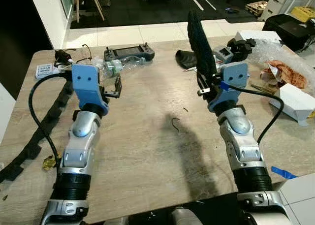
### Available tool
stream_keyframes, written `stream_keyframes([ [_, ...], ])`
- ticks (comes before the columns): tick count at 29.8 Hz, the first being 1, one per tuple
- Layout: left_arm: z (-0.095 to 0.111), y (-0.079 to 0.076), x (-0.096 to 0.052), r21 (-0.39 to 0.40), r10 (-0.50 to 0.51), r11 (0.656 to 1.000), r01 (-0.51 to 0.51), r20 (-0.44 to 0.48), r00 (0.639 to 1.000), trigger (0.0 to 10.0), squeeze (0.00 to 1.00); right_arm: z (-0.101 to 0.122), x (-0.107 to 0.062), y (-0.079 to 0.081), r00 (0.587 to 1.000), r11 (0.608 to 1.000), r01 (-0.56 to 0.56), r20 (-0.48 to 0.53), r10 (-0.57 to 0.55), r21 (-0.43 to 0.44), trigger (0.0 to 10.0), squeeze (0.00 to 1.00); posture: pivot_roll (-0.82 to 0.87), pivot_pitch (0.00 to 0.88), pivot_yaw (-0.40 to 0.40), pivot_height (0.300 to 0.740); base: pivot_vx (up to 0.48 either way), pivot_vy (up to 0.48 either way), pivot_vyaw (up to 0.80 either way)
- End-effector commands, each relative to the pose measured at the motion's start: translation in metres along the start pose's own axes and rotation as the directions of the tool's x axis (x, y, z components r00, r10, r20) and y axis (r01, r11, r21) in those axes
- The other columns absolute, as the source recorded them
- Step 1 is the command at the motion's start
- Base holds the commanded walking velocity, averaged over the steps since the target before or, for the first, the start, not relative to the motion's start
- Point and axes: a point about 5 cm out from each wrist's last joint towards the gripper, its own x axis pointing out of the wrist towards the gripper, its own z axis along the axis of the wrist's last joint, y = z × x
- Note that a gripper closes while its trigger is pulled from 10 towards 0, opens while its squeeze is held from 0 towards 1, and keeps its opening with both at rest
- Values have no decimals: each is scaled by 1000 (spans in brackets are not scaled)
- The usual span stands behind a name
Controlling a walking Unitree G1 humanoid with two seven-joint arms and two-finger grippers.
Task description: Picking trash to rubbish bin
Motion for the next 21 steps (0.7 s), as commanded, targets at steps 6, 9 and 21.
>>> stream_keyframes([
  [6, 2, -9, -1, -12, -19, 1000, 19, 17, 1000, 10000, 0, 4, -4, 0, 999, 999, 32, 17, -32, 6, 10000, 0, -78, 28, -13, 740, 0, 0, 0],
  [9, 2, -10, -1, -14, -22, 1000, 22, 18, 1000, 10000, 0, 4, -4, 1, 999, 999, 32, 16, -33, 8, 10000, 0, -76, 29, -12, 740, 0, 0, 0],
  [21, 2, -13, -2, -9, -53, 999, 53, 23, 998, 10000, 0, 3, -7, 4, 999, 999, 36, 6, -36, 12, 10000, 0, -74, 27, -2, 740, -132, 0, 0],
])
